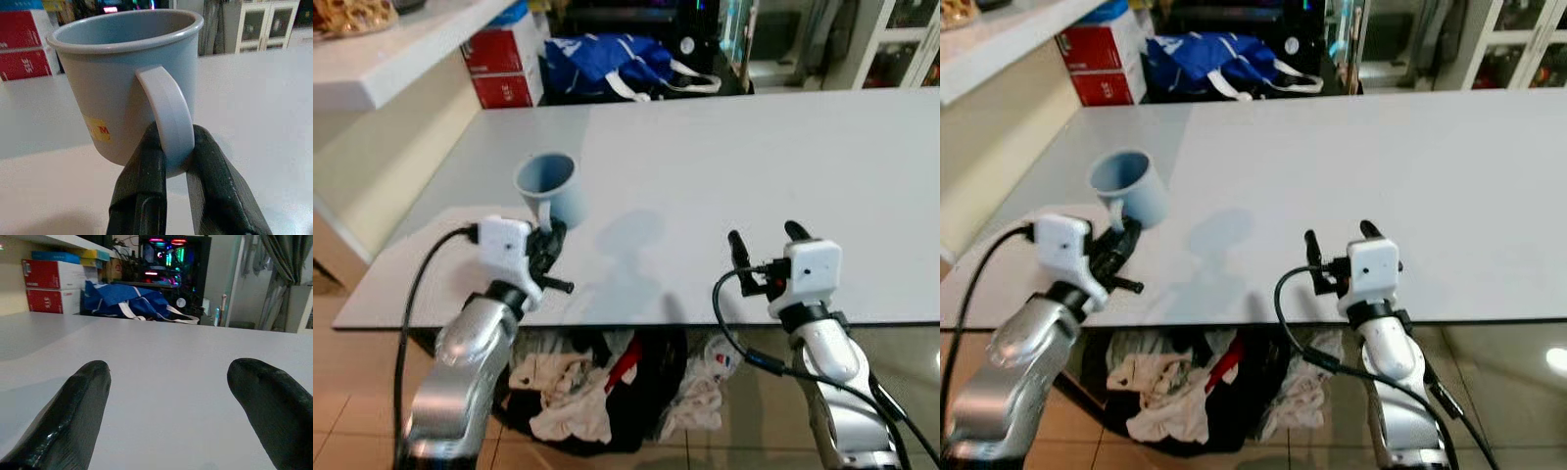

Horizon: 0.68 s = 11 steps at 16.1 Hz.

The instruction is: Setting the table

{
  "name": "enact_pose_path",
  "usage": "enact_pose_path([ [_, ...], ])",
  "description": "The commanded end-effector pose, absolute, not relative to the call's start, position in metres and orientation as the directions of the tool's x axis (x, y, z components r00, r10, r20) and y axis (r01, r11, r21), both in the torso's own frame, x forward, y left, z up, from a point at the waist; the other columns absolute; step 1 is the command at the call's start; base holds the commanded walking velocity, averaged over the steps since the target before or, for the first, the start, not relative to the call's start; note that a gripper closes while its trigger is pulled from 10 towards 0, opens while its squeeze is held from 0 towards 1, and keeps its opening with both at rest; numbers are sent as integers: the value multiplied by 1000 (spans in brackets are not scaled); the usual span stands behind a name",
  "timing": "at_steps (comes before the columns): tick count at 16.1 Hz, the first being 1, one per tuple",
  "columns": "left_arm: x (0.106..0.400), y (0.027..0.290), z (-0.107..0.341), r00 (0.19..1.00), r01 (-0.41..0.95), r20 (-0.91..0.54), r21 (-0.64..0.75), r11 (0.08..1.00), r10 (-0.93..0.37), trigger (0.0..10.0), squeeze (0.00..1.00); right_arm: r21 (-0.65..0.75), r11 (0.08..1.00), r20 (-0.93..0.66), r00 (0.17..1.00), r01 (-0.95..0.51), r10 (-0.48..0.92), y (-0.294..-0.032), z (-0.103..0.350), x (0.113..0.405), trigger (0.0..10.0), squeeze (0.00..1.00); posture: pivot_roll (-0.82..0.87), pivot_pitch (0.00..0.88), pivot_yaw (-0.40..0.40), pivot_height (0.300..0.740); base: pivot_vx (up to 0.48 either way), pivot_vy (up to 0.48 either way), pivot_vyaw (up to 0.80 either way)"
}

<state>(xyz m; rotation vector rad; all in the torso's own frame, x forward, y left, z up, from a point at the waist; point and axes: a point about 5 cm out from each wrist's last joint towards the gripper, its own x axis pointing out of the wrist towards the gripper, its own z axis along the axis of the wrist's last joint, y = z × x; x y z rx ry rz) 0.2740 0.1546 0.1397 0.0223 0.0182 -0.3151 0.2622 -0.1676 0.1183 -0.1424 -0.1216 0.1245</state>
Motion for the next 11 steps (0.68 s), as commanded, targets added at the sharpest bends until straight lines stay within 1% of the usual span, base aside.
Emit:
enact_pose_path([
  [1,283,153,144,945,327,-16,72,942,-327,0,0,-158,979,107,983,-133,150,-162,118,261,10000,0,-71,0,106,740,0,0,0],
  [2,289,152,144,941,338,-16,64,939,-337,0,0,-158,978,106,983,-134,152,-162,117,260,10000,0,-79,0,112,740,0,0,0],
  [4,317,147,138,925,380,-38,75,922,-378,0,0,-159,977,108,981,-140,158,-159,119,257,10000,0,-113,0,125,740,0,0,0],
  [7,343,150,139,926,376,-56,79,923,-372,0,0,-168,977,98,983,-135,153,-165,120,247,10000,0,-165,0,140,740,0,0,0],
  [10,363,151,139,924,381,-71,85,921,-375,0,0,-168,971,107,976,-172,192,-163,130,240,10000,0,-204,0,141,740,0,0,0],
  [11,364,151,139,923,383,-72,86,920,-377,0,0,-169,970,110,974,-177,197,-162,131,240,10000,0,-204,0,141,740,0,0,0],
])
